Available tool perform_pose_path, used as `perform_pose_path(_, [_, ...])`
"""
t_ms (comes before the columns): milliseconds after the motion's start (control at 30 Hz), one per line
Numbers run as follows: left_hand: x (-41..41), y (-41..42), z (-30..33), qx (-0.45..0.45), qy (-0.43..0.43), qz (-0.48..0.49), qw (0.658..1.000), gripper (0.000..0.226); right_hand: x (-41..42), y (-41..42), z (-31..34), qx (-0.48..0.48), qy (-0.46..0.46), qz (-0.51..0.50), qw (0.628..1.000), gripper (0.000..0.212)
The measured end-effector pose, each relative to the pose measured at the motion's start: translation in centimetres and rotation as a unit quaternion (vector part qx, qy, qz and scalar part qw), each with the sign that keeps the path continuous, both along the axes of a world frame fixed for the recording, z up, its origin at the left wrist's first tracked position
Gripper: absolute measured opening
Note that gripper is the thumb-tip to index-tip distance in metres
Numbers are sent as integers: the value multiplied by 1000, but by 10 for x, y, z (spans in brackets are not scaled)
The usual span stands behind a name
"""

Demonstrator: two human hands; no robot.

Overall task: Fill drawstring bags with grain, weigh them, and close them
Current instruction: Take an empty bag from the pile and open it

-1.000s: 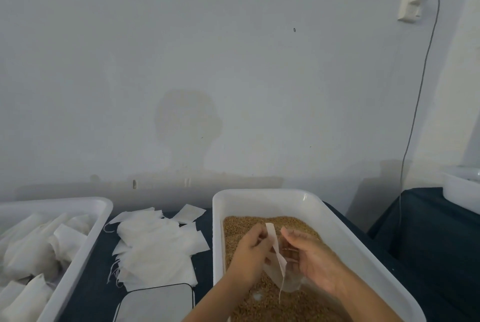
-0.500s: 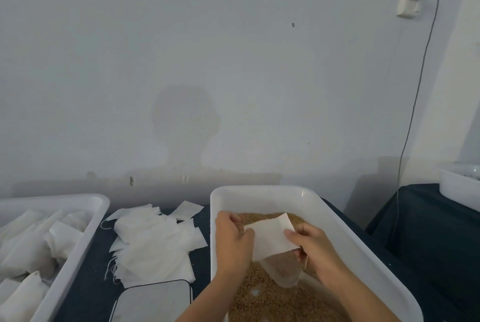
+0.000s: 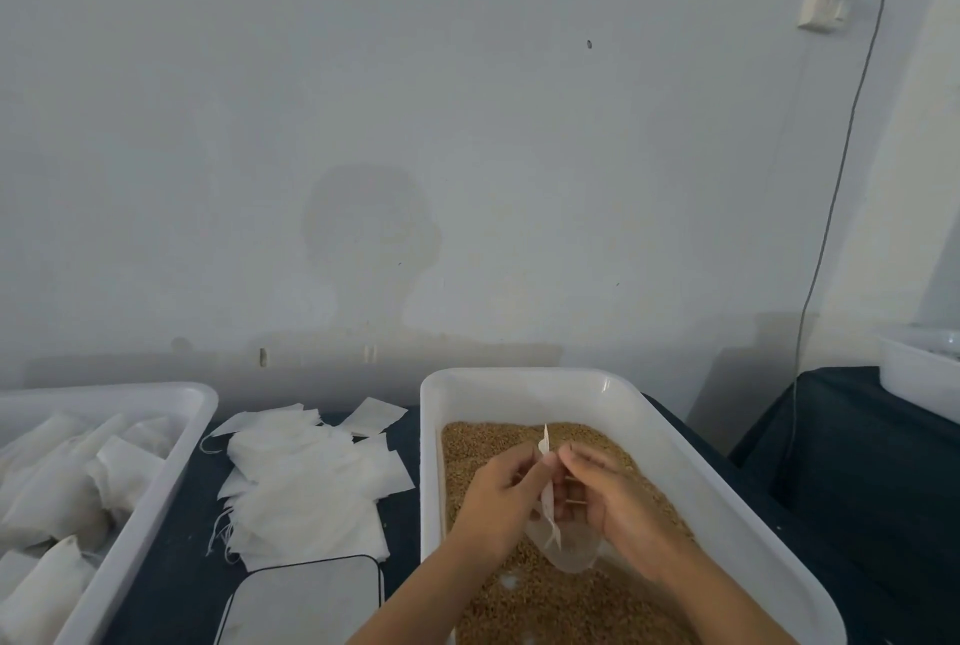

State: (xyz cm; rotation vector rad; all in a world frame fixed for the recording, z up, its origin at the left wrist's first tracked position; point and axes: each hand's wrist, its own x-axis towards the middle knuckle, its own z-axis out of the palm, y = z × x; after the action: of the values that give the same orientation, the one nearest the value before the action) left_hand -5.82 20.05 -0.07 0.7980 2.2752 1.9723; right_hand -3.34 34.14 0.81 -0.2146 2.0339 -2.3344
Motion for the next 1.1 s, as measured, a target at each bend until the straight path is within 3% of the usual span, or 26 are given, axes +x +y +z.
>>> perform_pose_path(167, [-1,-1,-1,-18,13,-5,1000,33,-3,4,-3,-25,-21,-2,999,30])
perform_pose_path(400, [1,-1,-1,-16,14,-9,1000,33,-1,3,-2,5,-6,-2,1000,15])
perform_pose_path(800, [0,-1,1,-36,17,-10,999,29,0,1,-1,14,-10,10,1000,24])
perform_pose_path(867, [0,-1,0,-63,40,-11,997,27,-1,2,-2,38,-17,-8,999,31])
perform_pose_path(1000, [-2,1,-5,-156,96,54,982,31,1,2,-1,136,-14,-81,987,23])
perform_pose_path(1100, [-3,0,-8,-188,100,128,969,34,2,2,-4,335,32,-163,927,28])
